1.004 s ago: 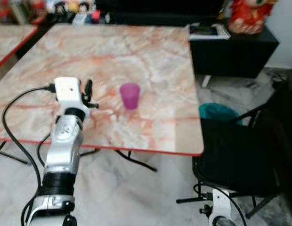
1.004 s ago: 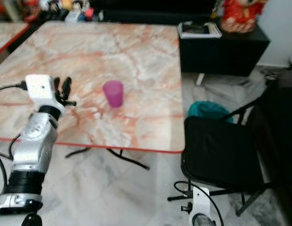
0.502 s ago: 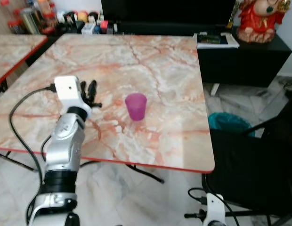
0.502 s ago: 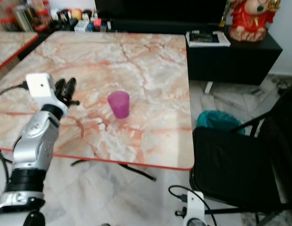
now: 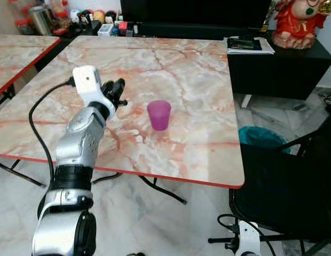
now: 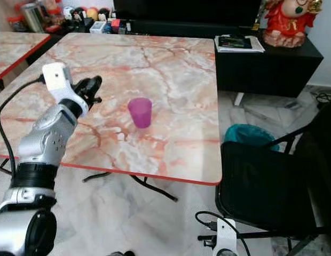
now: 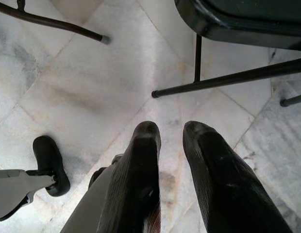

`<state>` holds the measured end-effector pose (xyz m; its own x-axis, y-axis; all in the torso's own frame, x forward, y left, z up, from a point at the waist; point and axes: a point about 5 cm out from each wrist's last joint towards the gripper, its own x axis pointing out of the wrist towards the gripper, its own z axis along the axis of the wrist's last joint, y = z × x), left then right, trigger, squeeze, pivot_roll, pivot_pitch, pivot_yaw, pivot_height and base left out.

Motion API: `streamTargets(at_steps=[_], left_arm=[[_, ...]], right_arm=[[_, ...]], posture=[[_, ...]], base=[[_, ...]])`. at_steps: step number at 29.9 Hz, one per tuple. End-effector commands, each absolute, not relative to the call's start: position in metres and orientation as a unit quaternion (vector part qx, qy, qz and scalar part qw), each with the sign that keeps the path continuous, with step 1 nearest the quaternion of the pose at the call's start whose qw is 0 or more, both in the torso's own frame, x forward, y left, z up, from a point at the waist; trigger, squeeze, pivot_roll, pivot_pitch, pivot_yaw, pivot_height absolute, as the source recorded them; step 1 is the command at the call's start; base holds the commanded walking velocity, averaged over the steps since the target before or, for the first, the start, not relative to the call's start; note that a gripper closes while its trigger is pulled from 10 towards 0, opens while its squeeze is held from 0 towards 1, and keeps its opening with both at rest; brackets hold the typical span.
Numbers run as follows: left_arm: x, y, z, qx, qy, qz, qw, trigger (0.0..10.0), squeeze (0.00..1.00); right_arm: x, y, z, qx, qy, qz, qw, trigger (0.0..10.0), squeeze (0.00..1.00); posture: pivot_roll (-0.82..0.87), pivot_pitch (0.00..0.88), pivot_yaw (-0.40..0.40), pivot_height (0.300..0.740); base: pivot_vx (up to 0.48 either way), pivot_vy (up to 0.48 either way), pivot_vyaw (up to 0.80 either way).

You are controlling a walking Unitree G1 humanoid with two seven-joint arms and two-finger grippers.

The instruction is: Setting the table

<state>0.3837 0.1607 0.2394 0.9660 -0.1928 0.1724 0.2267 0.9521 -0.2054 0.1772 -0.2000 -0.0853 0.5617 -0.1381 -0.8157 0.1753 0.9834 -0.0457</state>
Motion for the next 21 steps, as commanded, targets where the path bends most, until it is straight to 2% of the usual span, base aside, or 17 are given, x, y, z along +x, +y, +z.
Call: streamTargets(at_steps=[1,3,7,21], left_arm=[[0.386,0.157,0.242,-0.111,-0.079,-0.107,0.985,10.0,0.00],[0.386,0.156,0.240,-0.116,-0.076,-0.105,0.985,10.0,0.00],[0.383,0.154,0.234,-0.144,-0.069,-0.105,0.981,10.0,0.00],[0.380,0.162,0.236,-0.139,-0.081,-0.091,0.983,10.0,0.00]], right_arm=[[0.174,-0.199,-0.087,0.027,0.464,-0.093,0.880,10.0,0.00],[0.173,-0.199,-0.088,0.027,0.467,-0.093,0.879,10.0,0.00],[0.172,-0.198,-0.088,0.027,0.469,-0.090,0.878,10.0,0.00],[0.166,-0.195,-0.091,0.026,0.474,-0.085,0.876,10.0,0.00]], posture=[[-0.01,0.120,0.020,0.740],[-0.01,0.120,0.020,0.740],[-0.01,0.121,0.017,0.740],[-0.01,0.117,0.016,0.740]], base=[[0.000,0.000,0.00],[0.000,0.000,0.00],[0.000,0.000,-0.72],[0.000,0.000,-0.70]])
